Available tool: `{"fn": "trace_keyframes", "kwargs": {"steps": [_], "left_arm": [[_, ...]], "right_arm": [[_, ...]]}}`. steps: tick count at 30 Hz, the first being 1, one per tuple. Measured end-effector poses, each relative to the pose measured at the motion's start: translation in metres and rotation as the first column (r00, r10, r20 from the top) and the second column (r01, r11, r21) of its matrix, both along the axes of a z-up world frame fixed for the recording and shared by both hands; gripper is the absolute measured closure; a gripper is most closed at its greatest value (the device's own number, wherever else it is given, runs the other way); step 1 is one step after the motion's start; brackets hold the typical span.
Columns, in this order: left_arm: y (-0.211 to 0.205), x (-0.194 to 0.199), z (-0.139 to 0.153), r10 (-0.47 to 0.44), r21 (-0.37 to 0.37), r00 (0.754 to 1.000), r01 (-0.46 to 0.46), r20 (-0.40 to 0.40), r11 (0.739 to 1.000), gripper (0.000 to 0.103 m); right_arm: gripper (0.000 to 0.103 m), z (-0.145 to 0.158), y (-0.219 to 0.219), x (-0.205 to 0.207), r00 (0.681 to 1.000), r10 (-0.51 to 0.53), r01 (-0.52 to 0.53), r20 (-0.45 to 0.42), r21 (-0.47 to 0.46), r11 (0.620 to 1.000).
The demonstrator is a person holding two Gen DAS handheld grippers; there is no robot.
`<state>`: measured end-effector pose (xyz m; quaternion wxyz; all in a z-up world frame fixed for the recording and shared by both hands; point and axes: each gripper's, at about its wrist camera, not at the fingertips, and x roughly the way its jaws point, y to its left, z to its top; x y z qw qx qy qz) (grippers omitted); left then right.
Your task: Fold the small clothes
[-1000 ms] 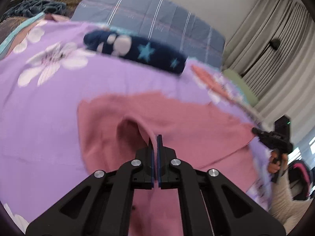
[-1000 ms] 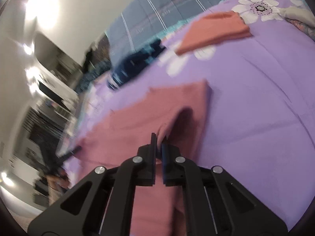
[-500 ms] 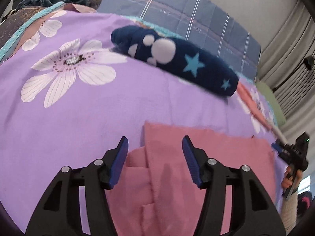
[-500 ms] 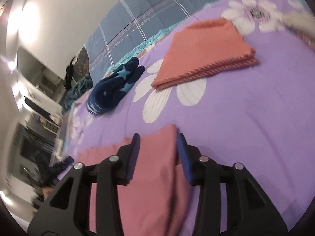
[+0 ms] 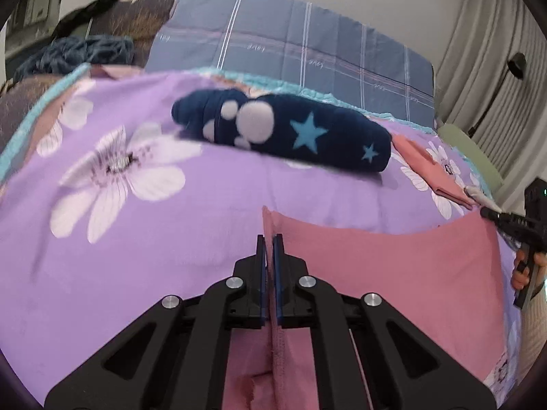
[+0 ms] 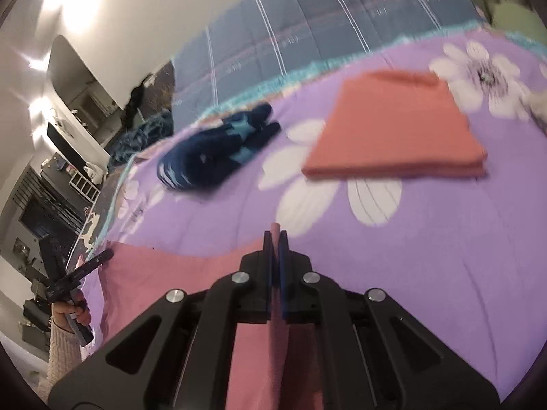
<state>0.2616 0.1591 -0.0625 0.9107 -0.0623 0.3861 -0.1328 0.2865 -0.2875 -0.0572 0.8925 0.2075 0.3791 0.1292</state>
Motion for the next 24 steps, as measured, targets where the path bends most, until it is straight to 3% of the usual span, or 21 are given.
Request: {"fn": "trace_keyframes", "kwargs": {"steps": [3,4,5,7,9,12,15,21,24], "left_arm": [[-0.007,0.014,-0.015,0.019,0.059,0.999,-0.017,-0.034,0.998,0.099],[-0.008,0.019,-0.021,0.037,0.082,0.998,-0.032,-0.057,0.996,0.094],[-0.006,0.021,-0.026,0.049,0.085,0.996,-0.042,-0.079,0.995,0.09],[0.003,0.016,-0.026,0.068,0.043,0.993,-0.064,-0.094,0.997,0.066],[0.013,-0.002,-0.016,0.085,0.03,0.995,-0.084,-0.049,0.996,0.058],[0.026,-0.036,0.005,0.069,0.03,0.998,-0.069,-0.004,0.997,0.058],[0.032,-0.08,0.015,0.028,-0.013,1.0,-0.028,-0.004,1.0,0.058],[0.007,-0.18,-0.006,-0.16,-0.034,0.984,0.158,-0.081,0.987,0.058],[0.002,-0.21,-0.018,-0.187,0.007,0.977,0.189,-0.101,0.982,0.058]], "right_arm": [[0.099,-0.015,0.0,0.016,0.998,-0.029,0.027,-0.063,-0.035,0.999],[0.096,-0.023,-0.002,0.02,0.995,-0.046,0.042,-0.088,-0.049,0.998],[0.095,-0.031,-0.002,0.023,0.992,-0.068,0.061,-0.108,-0.066,0.996],[0.095,-0.045,-0.01,0.021,0.984,-0.108,0.099,-0.143,-0.071,0.993],[0.093,-0.047,-0.016,0.008,0.985,-0.102,0.098,-0.137,-0.032,0.995],[0.088,-0.035,-0.019,-0.016,0.99,-0.098,0.092,-0.102,-0.064,0.994],[0.083,-0.022,-0.025,-0.045,0.993,-0.096,0.094,-0.068,-0.037,0.995],[0.076,-0.012,-0.017,-0.108,0.998,-0.049,0.05,-0.028,0.018,0.999],[0.074,-0.014,-0.008,-0.141,0.999,-0.032,0.032,-0.026,0.017,0.999]]}}
